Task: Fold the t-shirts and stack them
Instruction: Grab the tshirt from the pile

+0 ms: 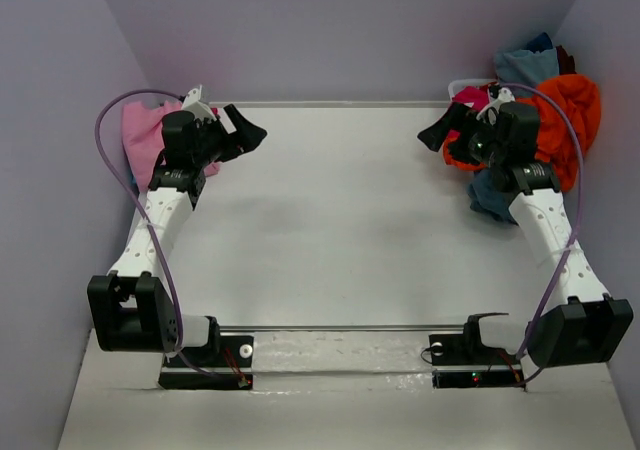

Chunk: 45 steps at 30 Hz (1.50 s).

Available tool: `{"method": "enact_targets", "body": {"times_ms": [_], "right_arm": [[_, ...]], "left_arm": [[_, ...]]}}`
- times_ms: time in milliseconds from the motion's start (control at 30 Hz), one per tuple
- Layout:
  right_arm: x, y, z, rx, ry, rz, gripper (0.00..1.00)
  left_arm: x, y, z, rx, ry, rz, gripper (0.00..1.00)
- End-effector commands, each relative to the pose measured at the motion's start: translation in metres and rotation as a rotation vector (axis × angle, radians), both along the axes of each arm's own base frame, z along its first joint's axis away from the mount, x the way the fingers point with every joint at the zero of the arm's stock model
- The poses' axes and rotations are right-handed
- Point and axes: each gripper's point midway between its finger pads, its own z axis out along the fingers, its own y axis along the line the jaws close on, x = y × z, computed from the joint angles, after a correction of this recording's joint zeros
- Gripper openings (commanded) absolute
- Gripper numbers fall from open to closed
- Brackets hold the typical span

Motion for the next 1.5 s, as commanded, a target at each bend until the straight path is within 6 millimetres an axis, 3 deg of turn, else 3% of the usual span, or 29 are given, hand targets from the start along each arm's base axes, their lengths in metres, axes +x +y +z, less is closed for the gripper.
{"method": "enact_targets", "body": {"times_ms": [0,300,500,600,633,667,700,733,833,867,1100,1267,1400,1433,1467], "right_arm": [[0.023,-0.013,0.046,0.014,-0.070,-0.094,1.00],[0.048,-0.022,0.079,0.002,-0.090,-0.157,1.00],[0.060,-0.028,0.073,-0.014,-0.076,-0.192,1.00],[0.080,-0.037,0.059,-0.063,-0.035,-0.233,1.00],[0.084,-0.042,0.055,-0.085,-0.019,-0.259,1.00],[0.088,-0.060,0.048,-0.135,0.010,-0.350,1.00],[0.092,-0.068,0.056,-0.159,-0.003,-0.390,1.00],[0.095,-0.077,0.046,-0.191,0.021,-0.433,1.00],[0.106,-0.106,0.055,-0.248,0.001,-0.569,1.00],[0.112,-0.115,0.047,-0.277,0.018,-0.612,1.00],[0.139,-0.150,0.017,-0.323,0.120,-0.746,1.00],[0.131,-0.185,0.020,-0.303,0.106,-0.848,1.00],[0.111,-0.210,0.030,-0.315,0.108,-0.949,1.00],[0.106,-0.212,0.025,-0.329,0.118,-0.956,1.00],[0.094,-0.213,0.041,-0.322,0.079,-0.972,1.00]], "left_arm": [[0.005,-0.008,0.030,-0.014,-0.095,-0.045,0.99],[0.005,-0.010,0.025,-0.006,-0.083,-0.059,0.99],[0.005,-0.012,0.025,-0.027,-0.075,-0.063,0.99],[0.008,-0.010,0.021,-0.034,-0.051,-0.048,0.99],[0.010,-0.010,0.024,-0.036,-0.054,-0.045,0.99],[0.010,-0.009,0.023,-0.033,-0.044,-0.034,0.99],[0.013,-0.008,0.021,-0.026,-0.034,-0.029,0.99],[0.014,-0.006,0.021,-0.018,-0.033,-0.024,0.99],[0.021,-0.001,0.028,0.009,-0.032,0.001,0.99],[0.021,-0.001,0.027,0.014,-0.027,0.004,0.99],[0.024,-0.002,0.019,0.009,-0.011,0.001,0.99],[0.029,0.001,0.008,0.033,0.009,0.005,0.99],[0.031,-0.004,0.002,0.010,0.024,-0.017,0.99],[0.032,-0.005,0.000,0.008,0.027,-0.019,0.99],[0.032,-0.005,-0.001,0.006,0.028,-0.022,0.99]]}}
